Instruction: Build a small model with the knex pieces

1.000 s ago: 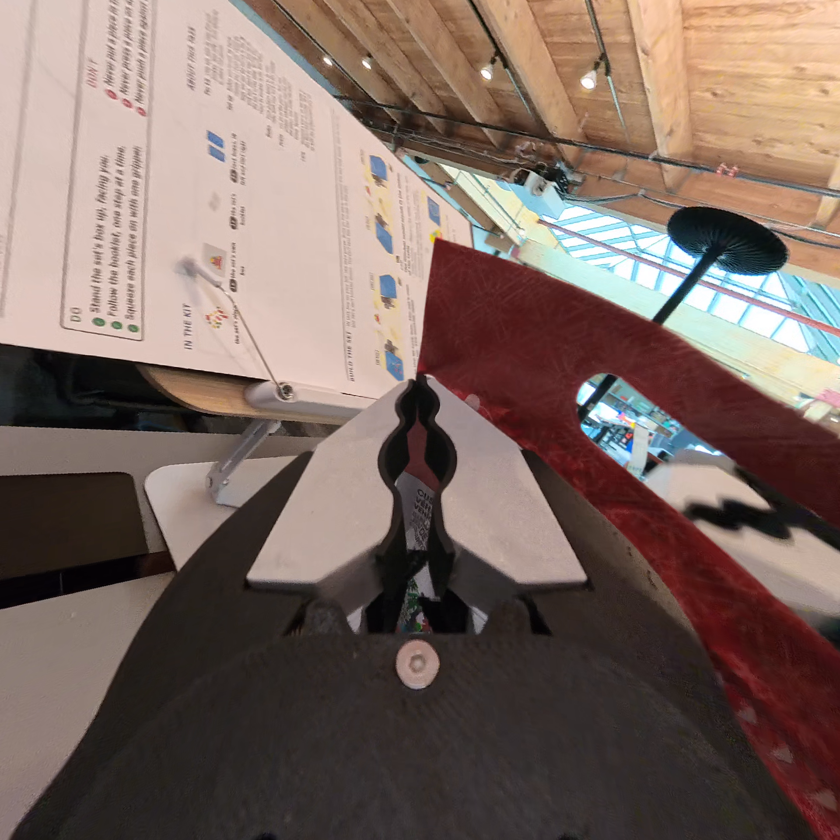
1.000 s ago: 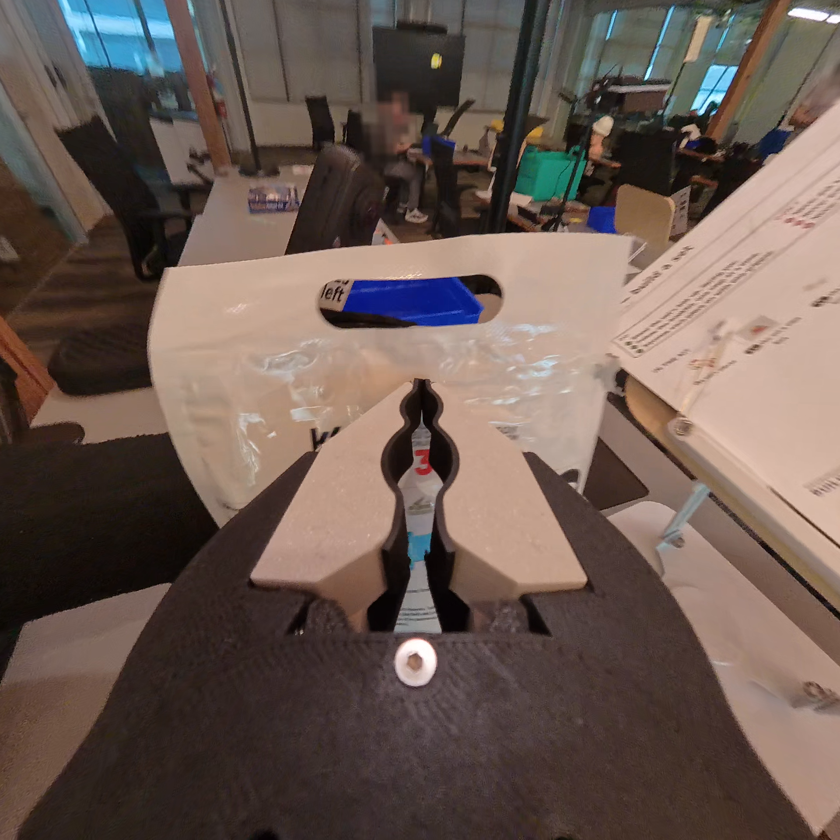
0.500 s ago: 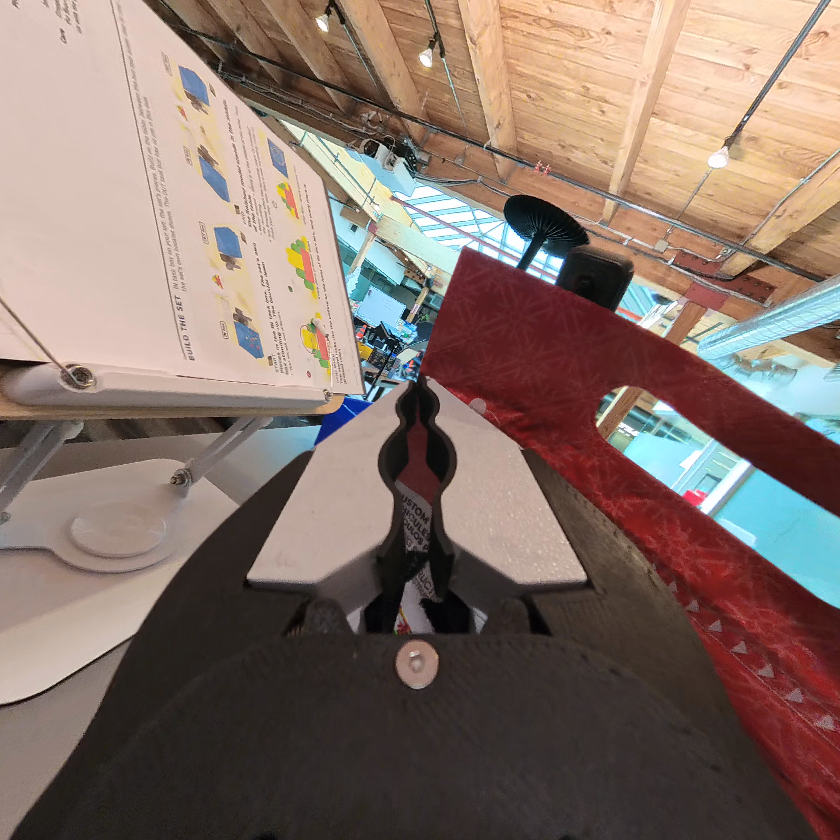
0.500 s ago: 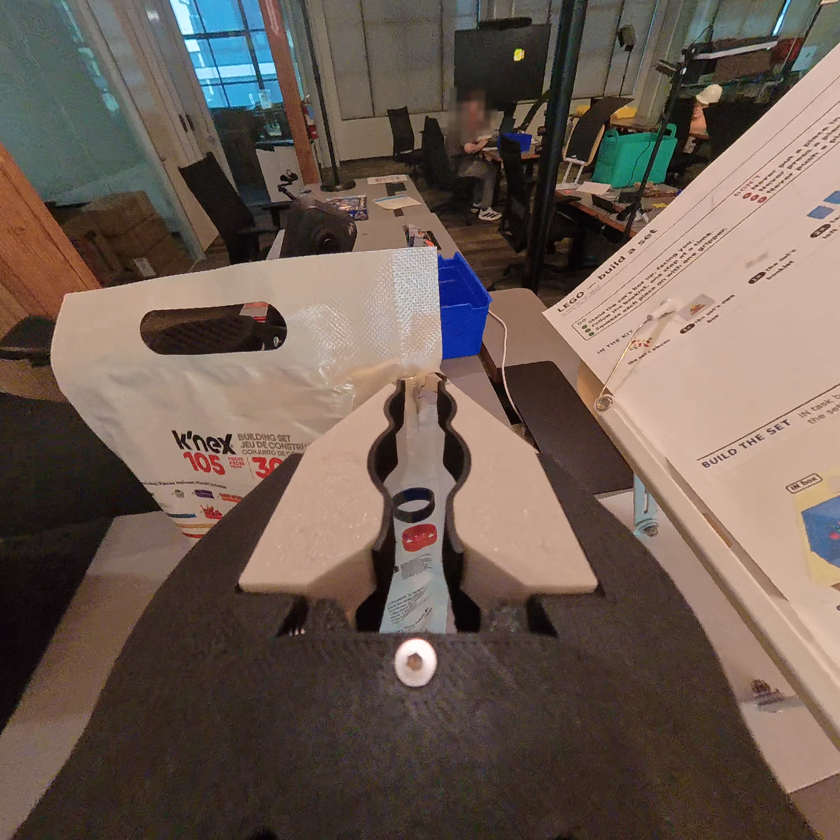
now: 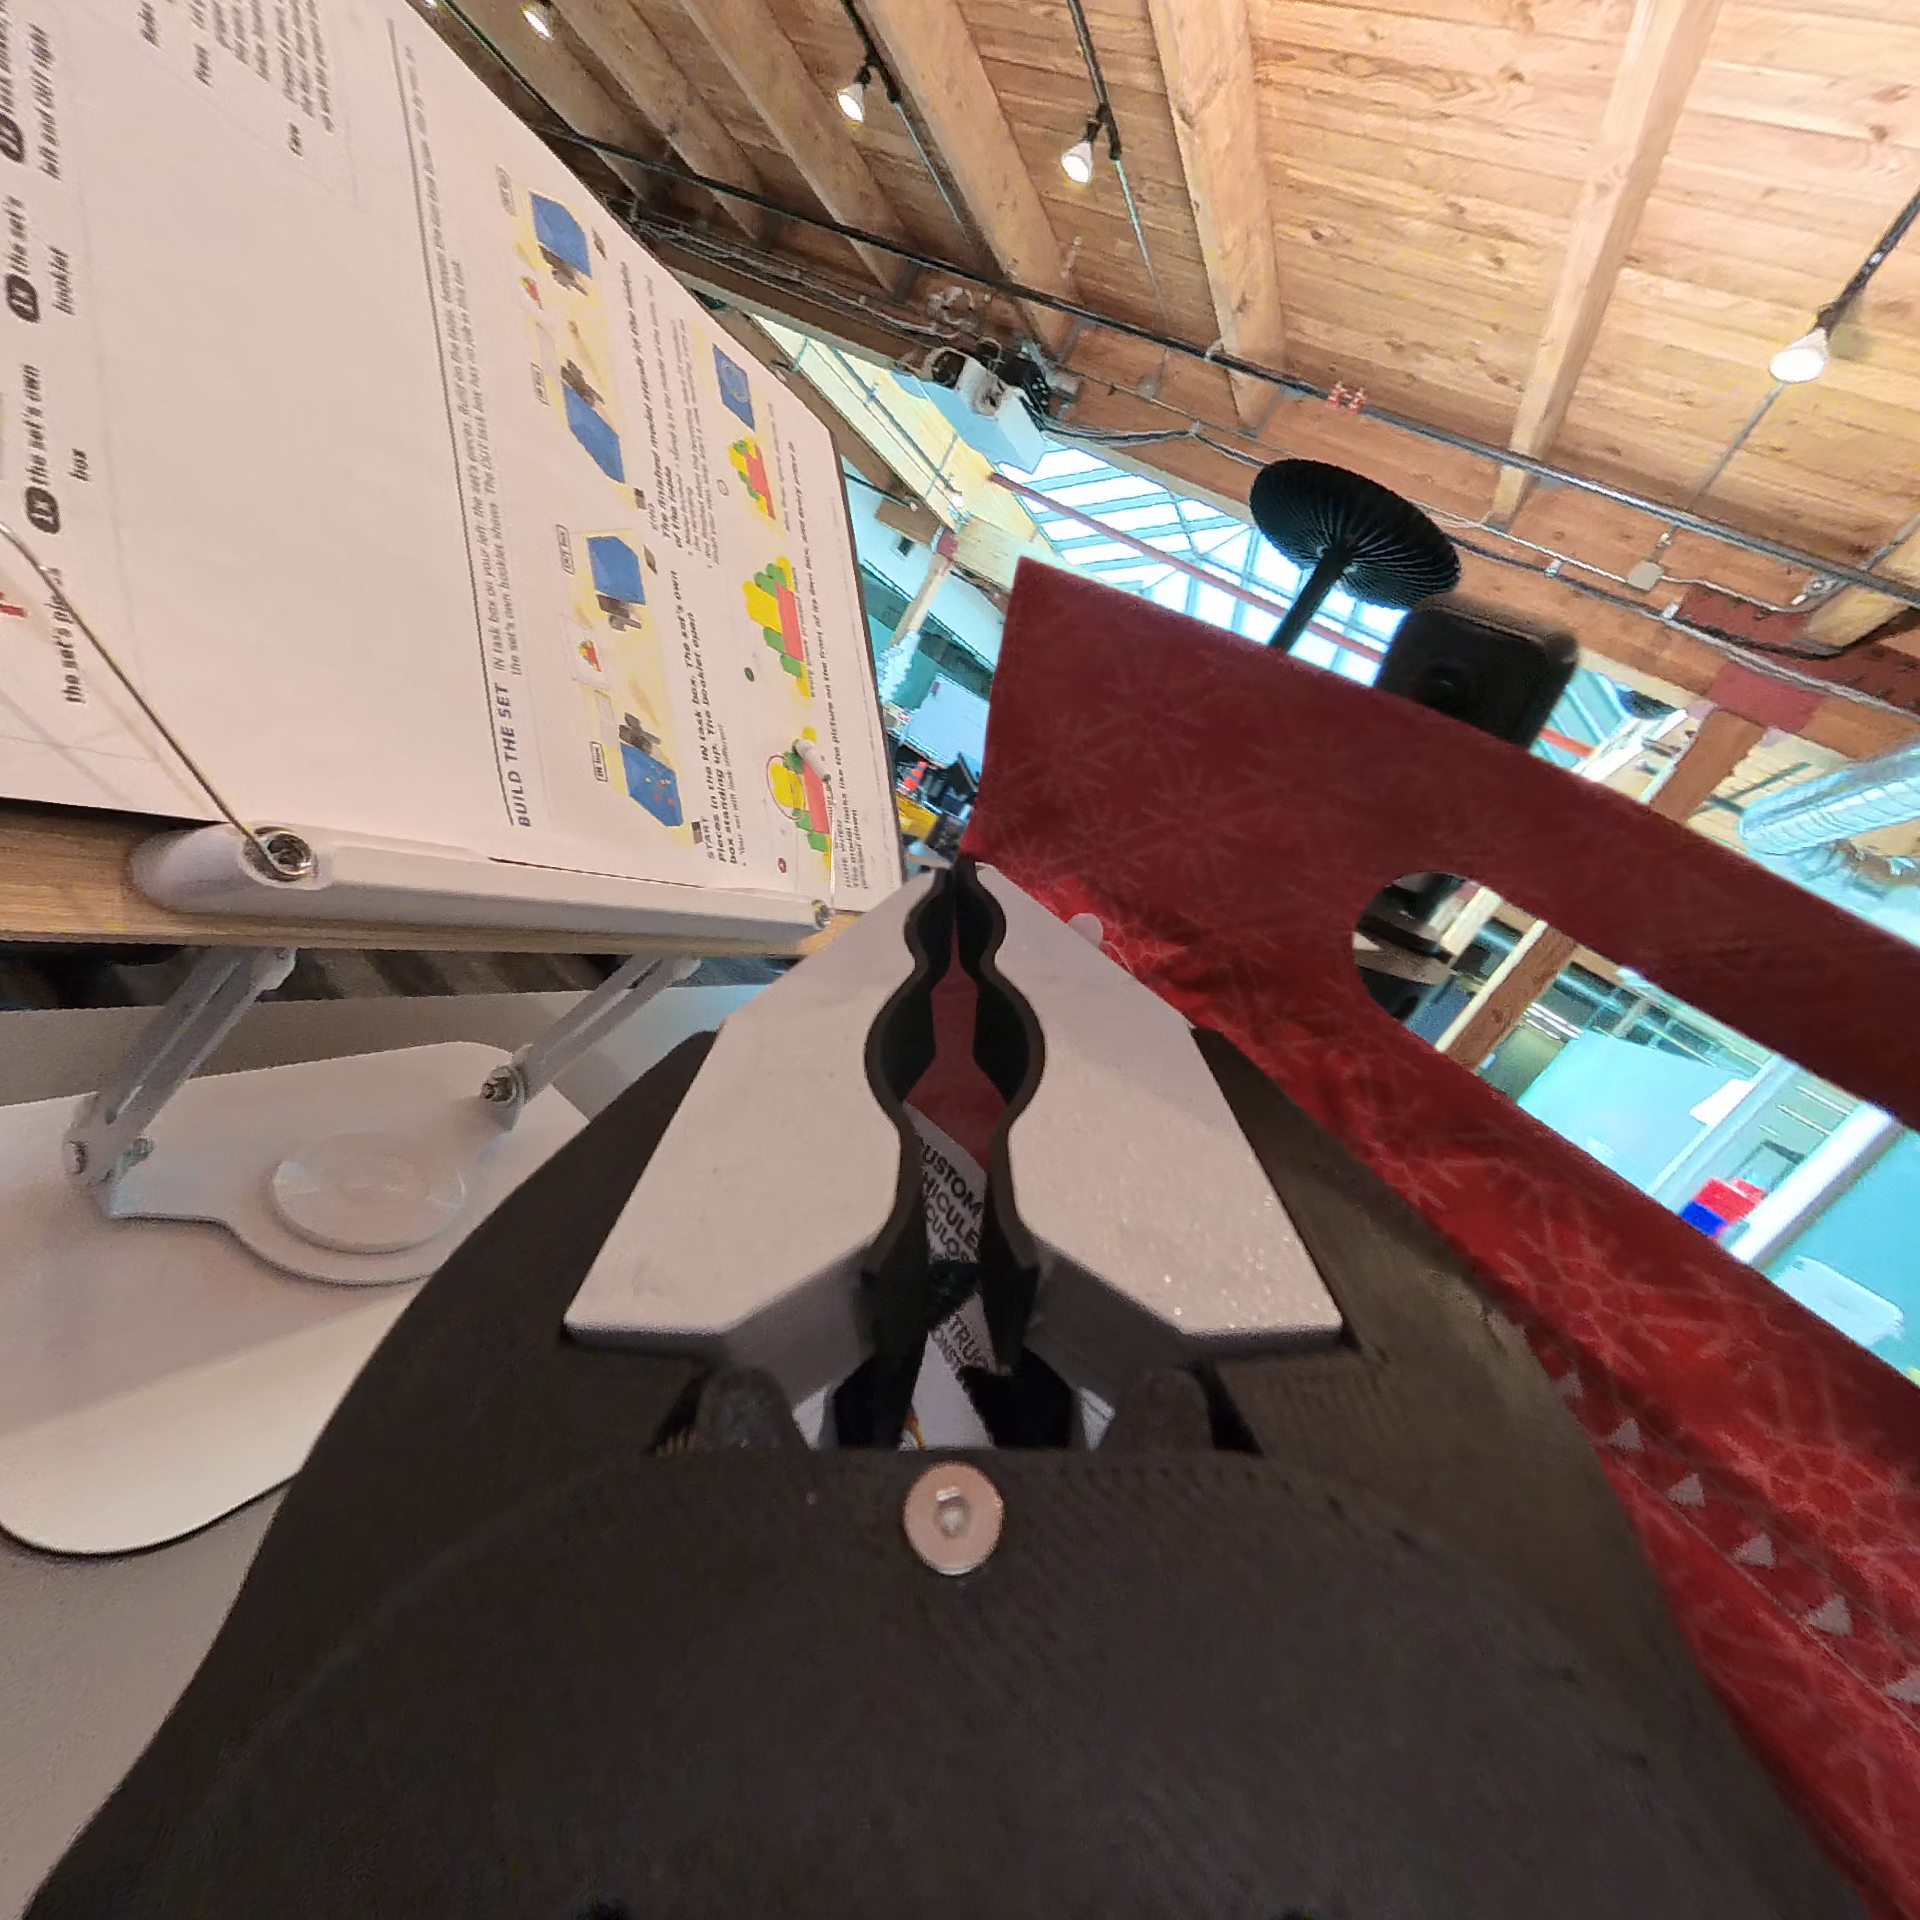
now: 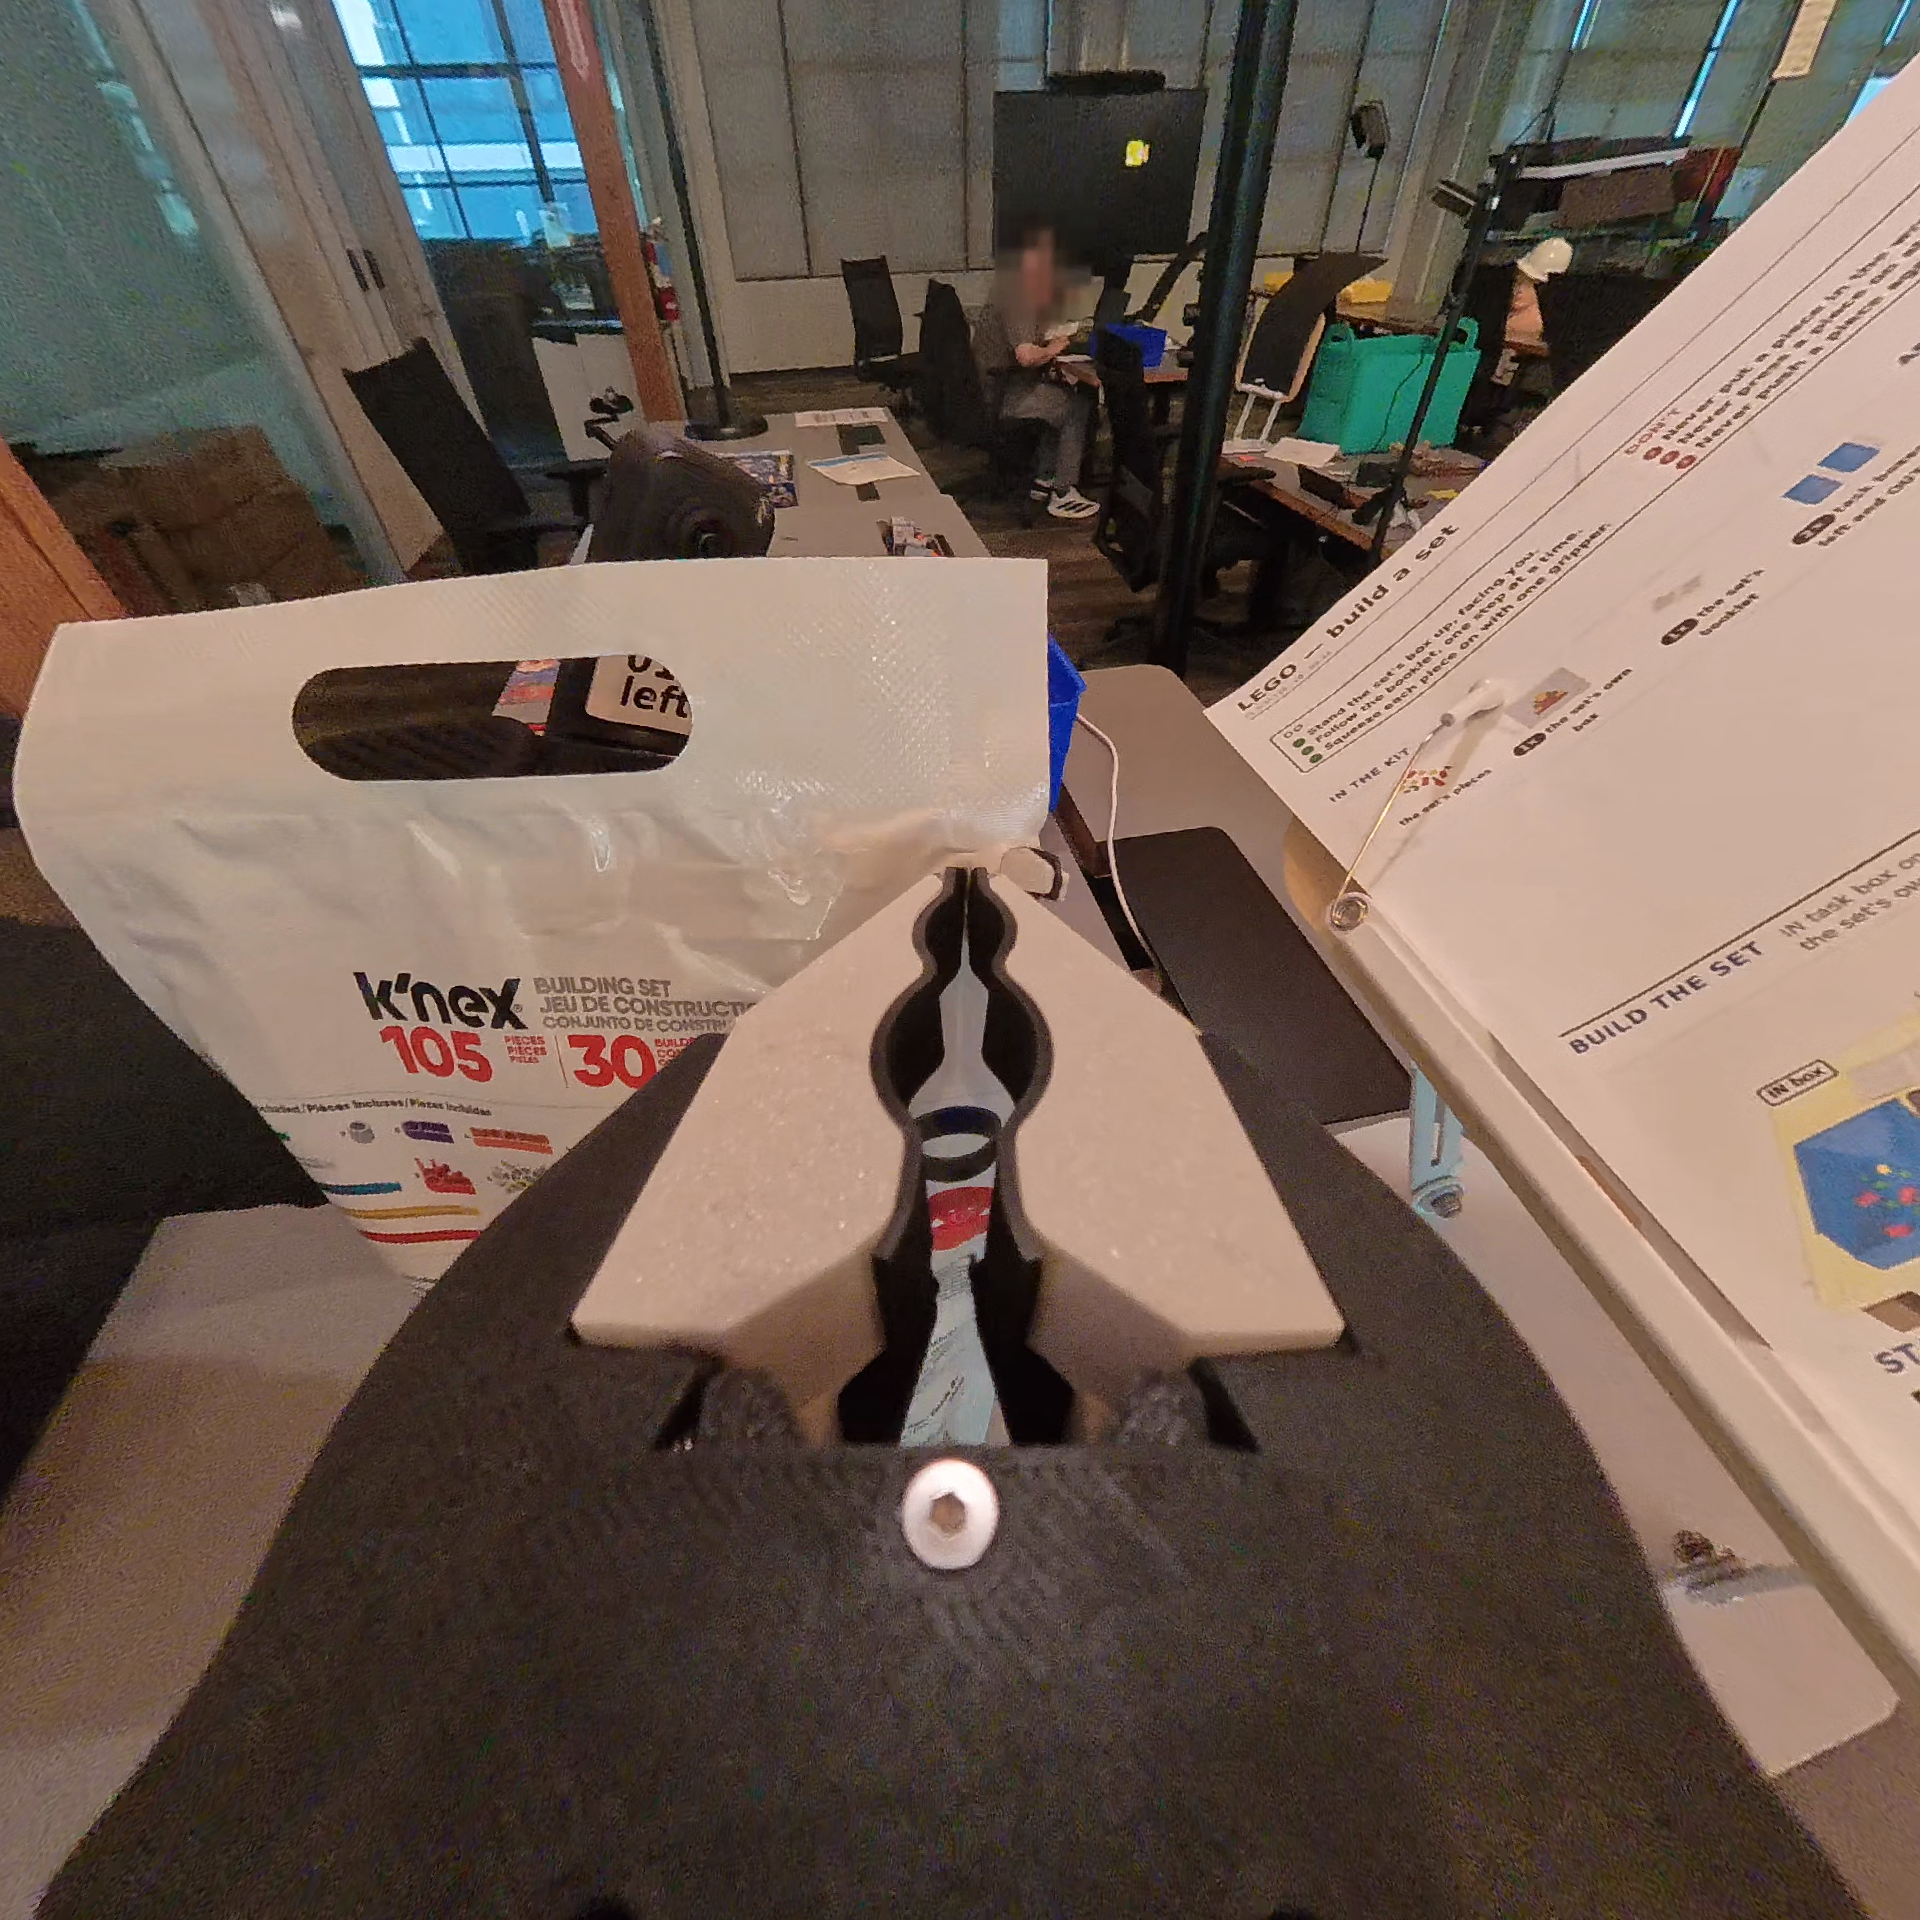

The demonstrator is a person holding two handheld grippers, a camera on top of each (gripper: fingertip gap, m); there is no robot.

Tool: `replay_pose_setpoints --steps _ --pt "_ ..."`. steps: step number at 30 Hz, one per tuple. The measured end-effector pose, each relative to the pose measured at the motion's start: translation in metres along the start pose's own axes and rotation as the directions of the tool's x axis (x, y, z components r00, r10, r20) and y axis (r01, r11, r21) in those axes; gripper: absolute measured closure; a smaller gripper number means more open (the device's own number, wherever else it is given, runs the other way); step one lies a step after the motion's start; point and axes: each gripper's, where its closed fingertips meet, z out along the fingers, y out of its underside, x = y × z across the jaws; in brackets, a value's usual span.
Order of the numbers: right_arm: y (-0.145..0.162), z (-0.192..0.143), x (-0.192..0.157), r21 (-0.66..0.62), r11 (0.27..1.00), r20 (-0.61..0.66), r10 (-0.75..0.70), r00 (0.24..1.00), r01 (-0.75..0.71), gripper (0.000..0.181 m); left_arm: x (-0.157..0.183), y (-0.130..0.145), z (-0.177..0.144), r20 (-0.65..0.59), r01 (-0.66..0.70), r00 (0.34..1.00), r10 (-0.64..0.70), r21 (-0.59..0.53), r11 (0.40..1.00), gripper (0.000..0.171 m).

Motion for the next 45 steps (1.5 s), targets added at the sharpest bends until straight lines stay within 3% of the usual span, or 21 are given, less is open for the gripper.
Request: replay_pose_setpoints --steps 11,13,14,17,20,21,22,24,29,39,45 --pt "-0.003 0.011 0.007 -0.021 1.0 -0.225 -0.019 0.974 0.015 0.181 -0.021 -0.015 0.0 0.186 -0.067 0.981 0.054 0.067 0.995 0.171" --pt "-0.003 0.03 -0.042 -0.022 0.997 -0.049 -0.078 0.996 0.077 0.181 -0.044 -0.021 -0.003 0.273 -0.033 0.962 0.007 0.094 0.995 0.171" --pt "0.002 0.043 -0.06 -0.062 0.989 -0.047 -0.14 0.989 0.137 0.181 -0.053 -0.029 -0.005 0.276 0.003 0.96 -0.04 0.134 0.991 0.171" --pt "-0.012 0.034 -0.061 0.038 0.998 -0.108 -0.053 0.993 0.057 0.181 -0.04 -0.034 -0.002 0.218 -0.047 0.976 0.026 0.092 0.995 0.171" --pt "-0.023 0.001 -0.024 0.092 0.996 -0.167 0.037 0.985 -0.021 0.181 -0.024 -0.032 -0.003 0.098 -0.017 0.995 0.007 0.097 0.995 0.171" --pt "-0.021 -0.005 -0.01 0.087 0.995 -0.186 0.056 0.981 -0.041 0.171 -0.02 -0.032 -0.003 0.074 -0.011 0.997 0.003 0.106 0.994 0.171" --pt "-0.022 -0.009 -0.002 0.089 0.995 -0.188 0.062 0.98 -0.046 0.149 -0.011 -0.03 -0.001 0.017 0.003 1.0 -0.005 0.099 0.995 0.171" --pt "-0.024 -0.014 0.0 0.095 0.994 -0.124 0.06 0.99 -0.049 0.144 -0.002 -0.021 0.005 -0.031 -0.002 1.0 0.004 0.058 0.998 0.171" --pt "-0.015 -0.023 -0.002 0.038 0.999 -0.023 -0.005 1.0 0.006 0.163 0.022 -0.01 0.013 -0.176 0.041 0.984 -0.033 0.042 0.998 0.171" --pt "-0.013 -0.034 -0.001 0.022 1.0 0.032 0.017 0.999 -0.018 0.174 0.037 -0.002 0.024 -0.235 0.076 0.97 -0.067 0.032 0.997 0.171" --pt "-0.012 -0.03 0.008 0.008 0.999 -0.071 -0.048 0.996 0.048 0.178 0.026 -0.005 0.027 -0.136 0.041 0.99 -0.032 0.059 0.997 0.171"
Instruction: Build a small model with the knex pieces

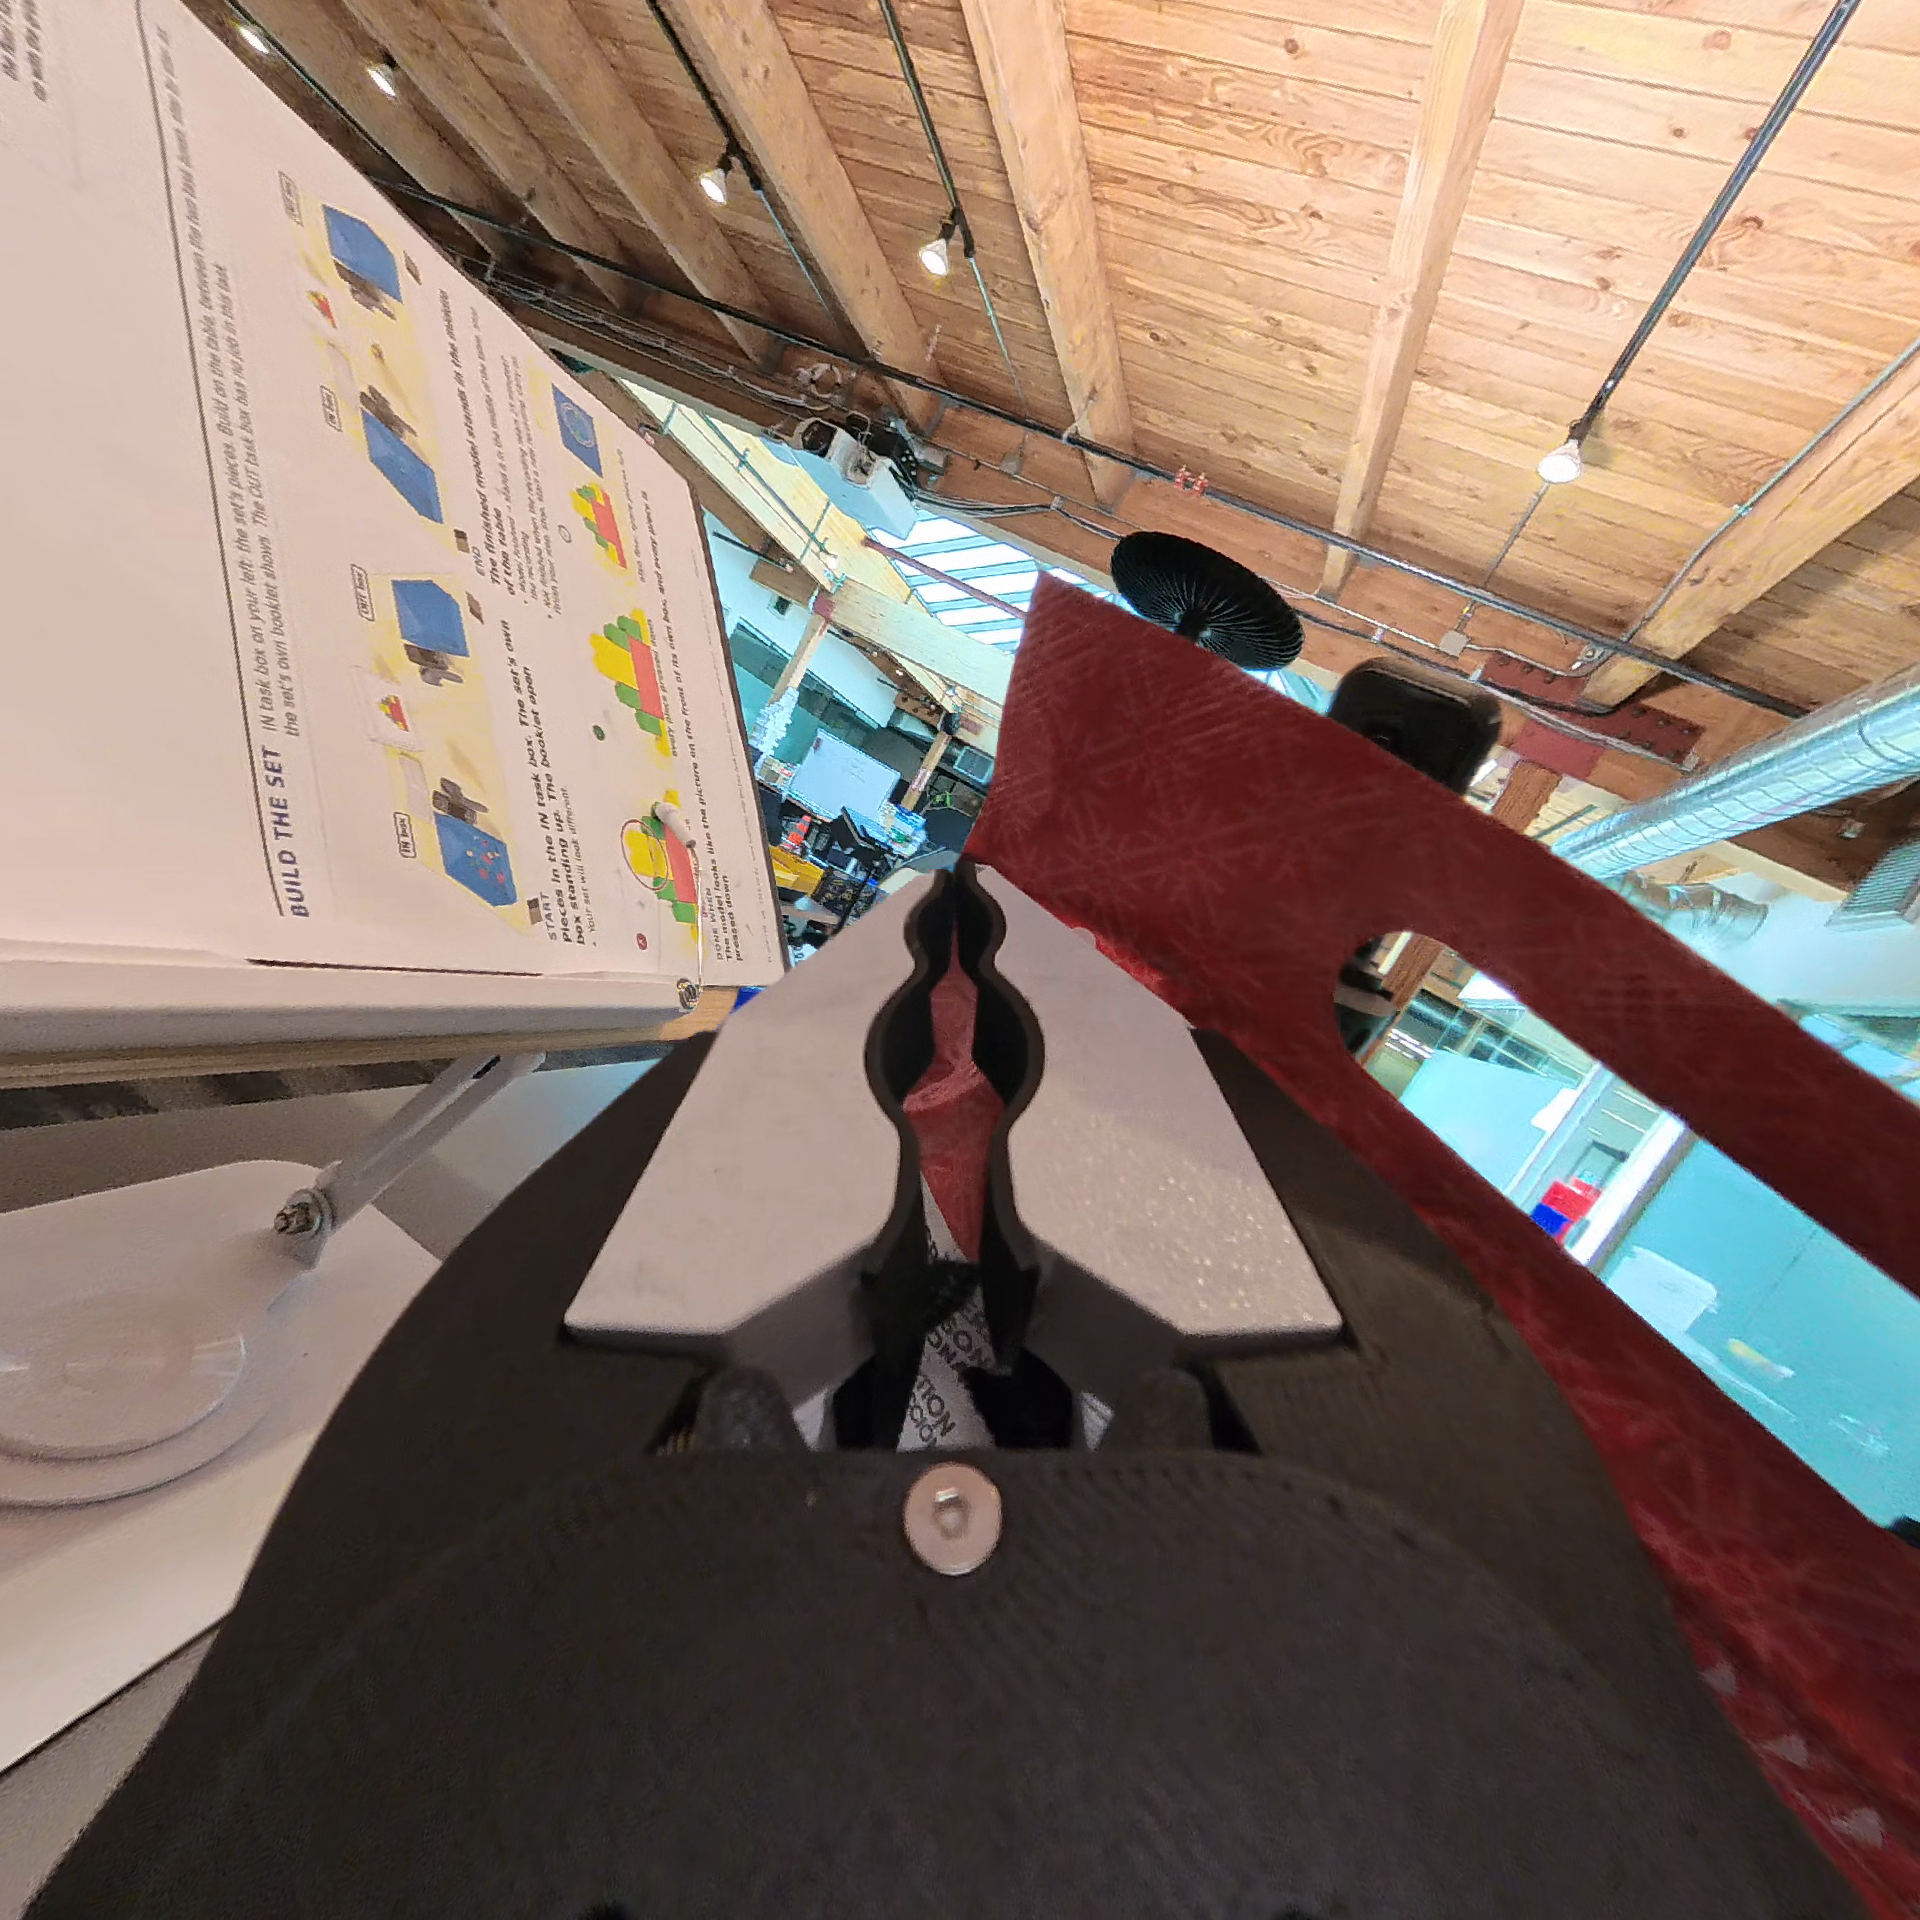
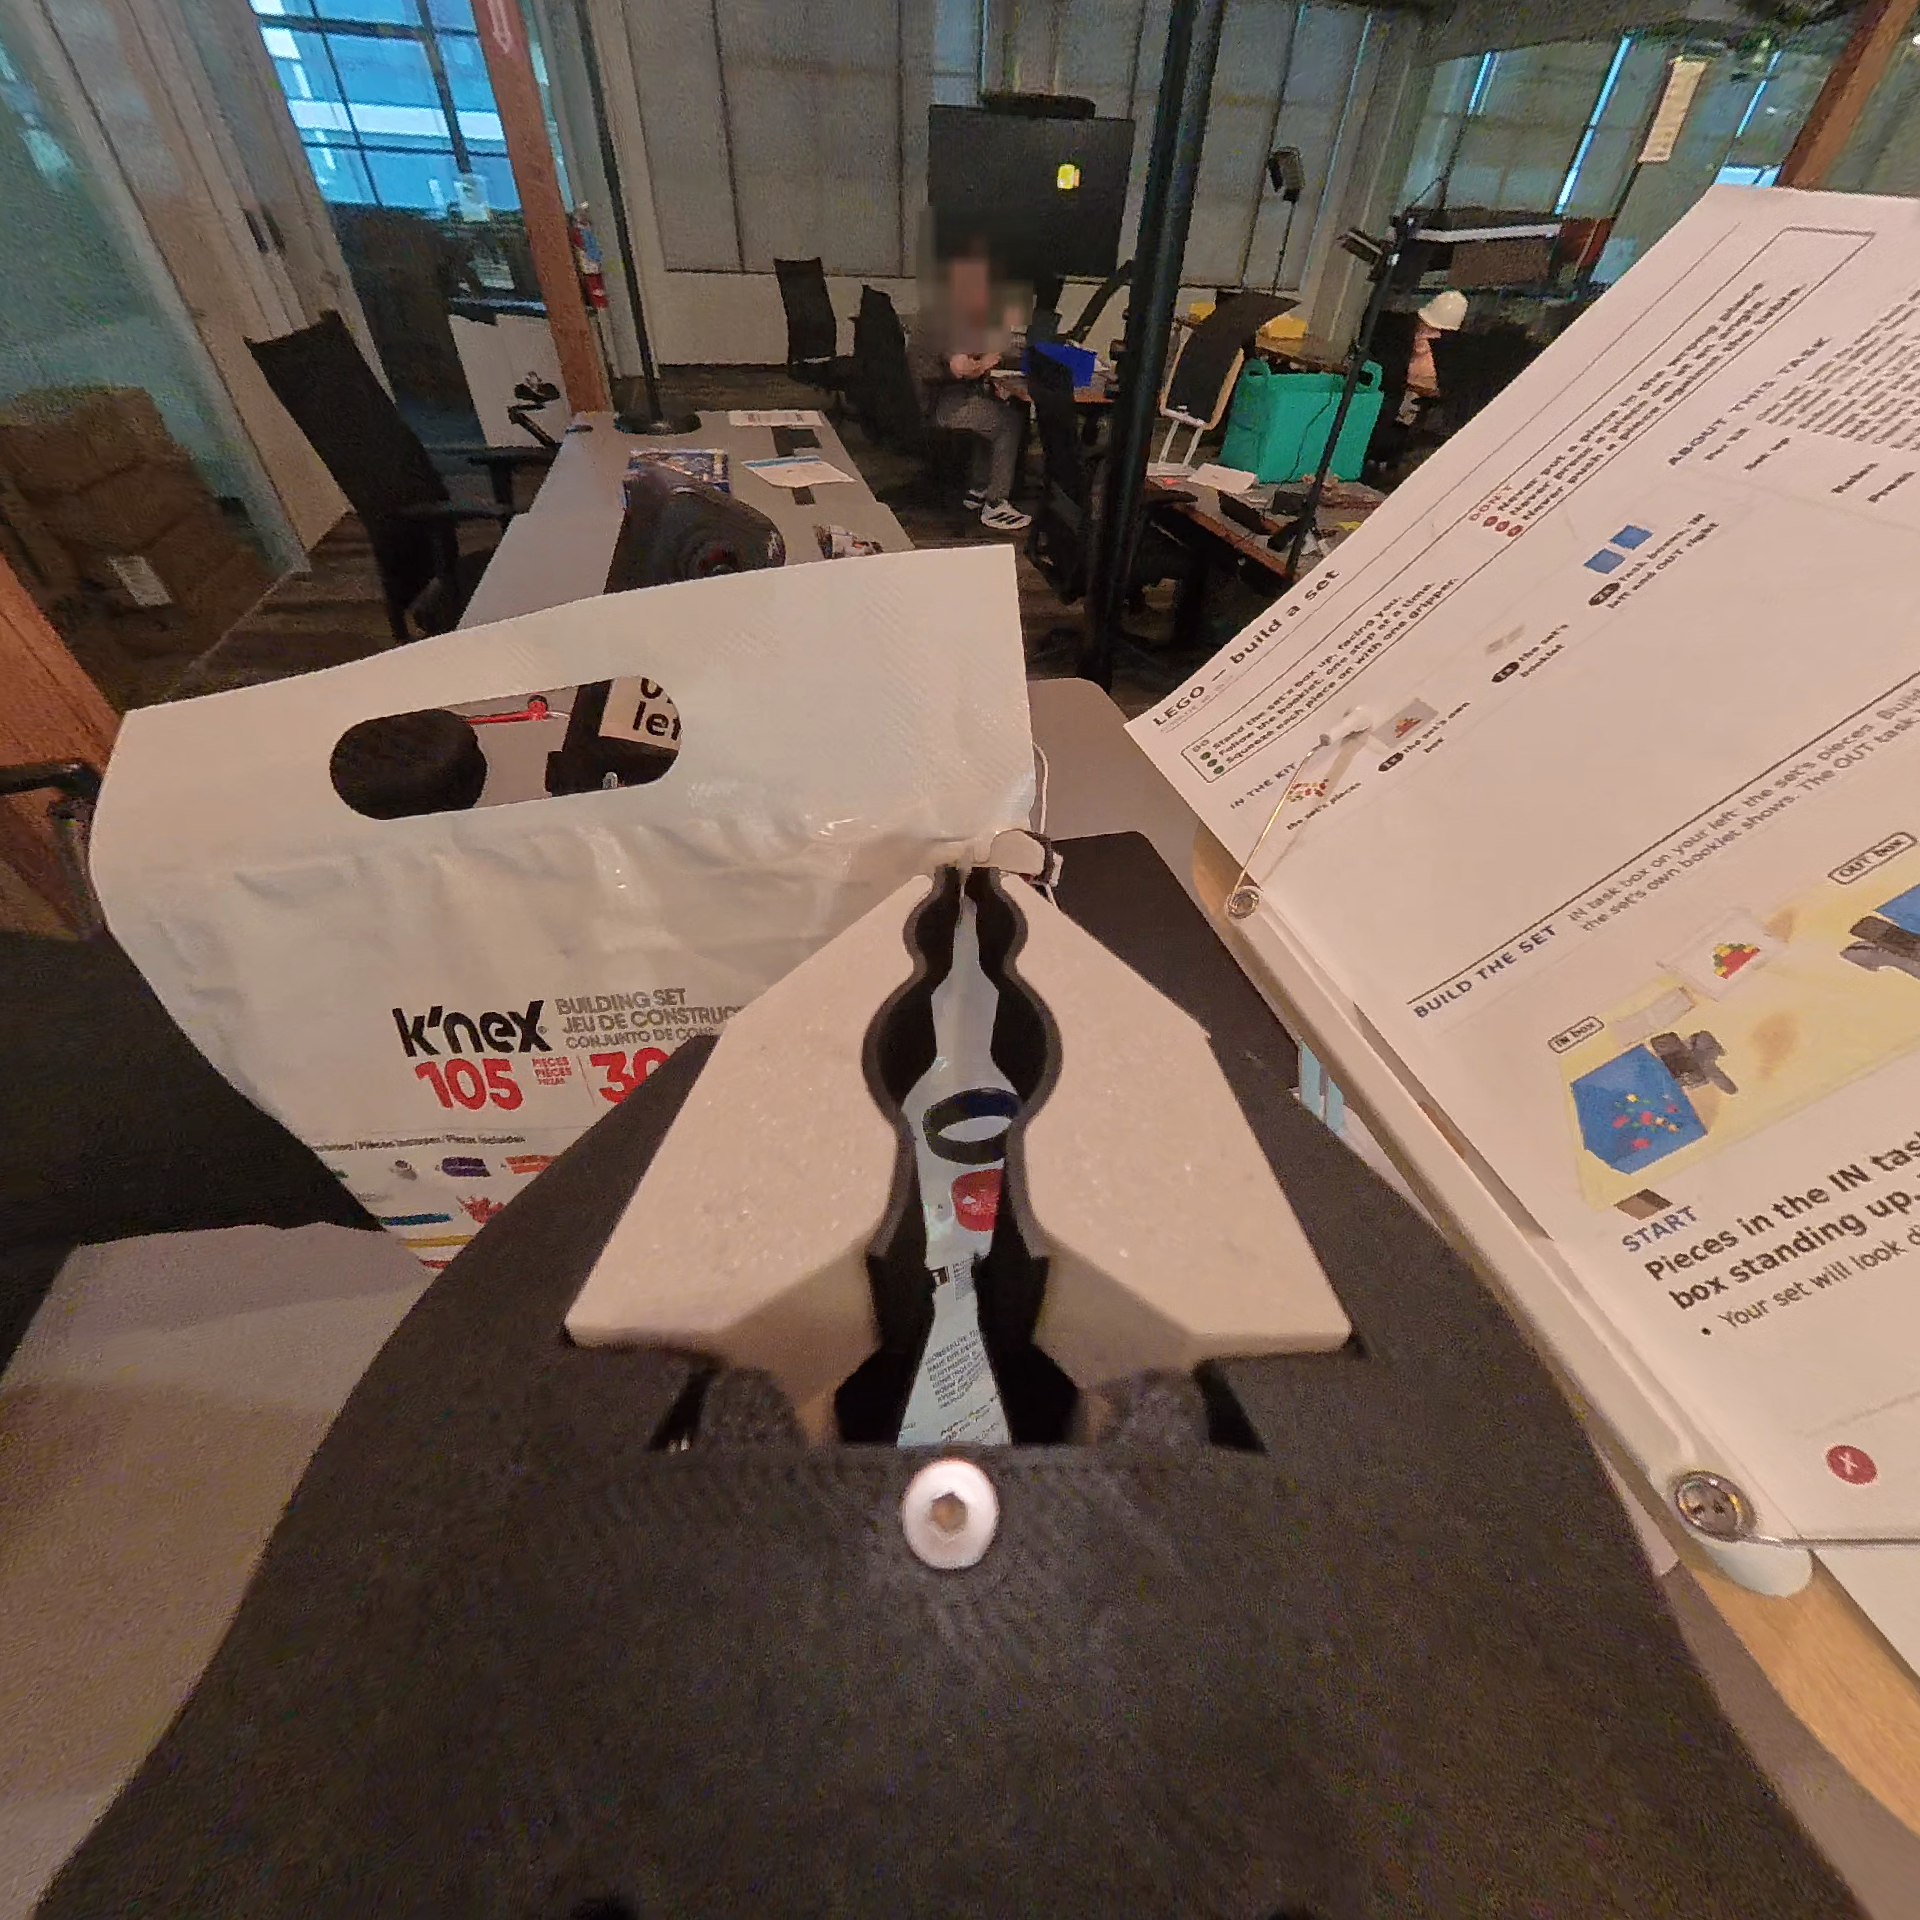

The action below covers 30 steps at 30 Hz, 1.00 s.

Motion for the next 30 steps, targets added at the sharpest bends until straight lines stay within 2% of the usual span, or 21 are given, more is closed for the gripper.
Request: replay_pose_setpoints --steps 8,11,22,23,25,26,27,28,30 --pt "-0.013 0.008 0.007 0.014 0.999 -0.136 -0.029 0.99 0.031 0.181 -0.014 -0.02 0.003 0.176 -0.085 0.982 0.074 0.057 0.995 0.171" --pt "-0.02 0.004 0.006 0.032 0.999 -0.154 -0.031 0.988 0.036 0.181 -0.008 -0.024 0.006 0.181 -0.137 0.975 0.131 0.025 0.99 0.171" --pt "-0.024 0.006 0.002 -0.044 0.992 -0.3 -0.127 0.945 0.12 0.181 -0.009 -0.031 0.005 0.226 -0.087 0.972 0.065 0.089 0.992 0.171" --pt "-0.024 0.008 0.0 -0.053 0.991 -0.305 -0.136 0.943 0.126 0.181 -0.012 -0.032 0.004 0.248 -0.091 0.967 0.065 0.094 0.991 0.171" --pt "-0.03 0.021 -0.043 -0.017 0.984 -0.142 -0.178 0.974 0.177 0.181 -0.034 -0.039 -0.001 0.328 -0.032 0.945 -0.012 0.129 0.991 0.171" --pt "-0.025 0.033 -0.061 -0.06 0.97 -0.129 -0.241 0.962 0.235 0.181 -0.042 -0.046 -0.004 0.317 0.006 0.947 -0.061 0.173 0.985 0.171" --pt "-0.022 0.04 -0.069 -0.078 0.963 -0.147 -0.265 0.953 0.256 0.181 -0.037 -0.047 0.001 0.294 -0.026 0.955 -0.021 0.154 0.988 0.171" --pt "-0.024 0.038 -0.069 -0.053 0.973 -0.168 -0.232 0.958 0.226 0.181 -0.025 -0.045 0.008 0.274 -0.073 0.961 0.04 0.113 0.991 0.171" --pt "-0.042 0.008 -0.058 0.058 0.989 -0.2 -0.119 0.972 0.133 0.181 -0.007 -0.047 0.012 0.173 -0.077 0.983 0.059 0.099 0.992 0.171"
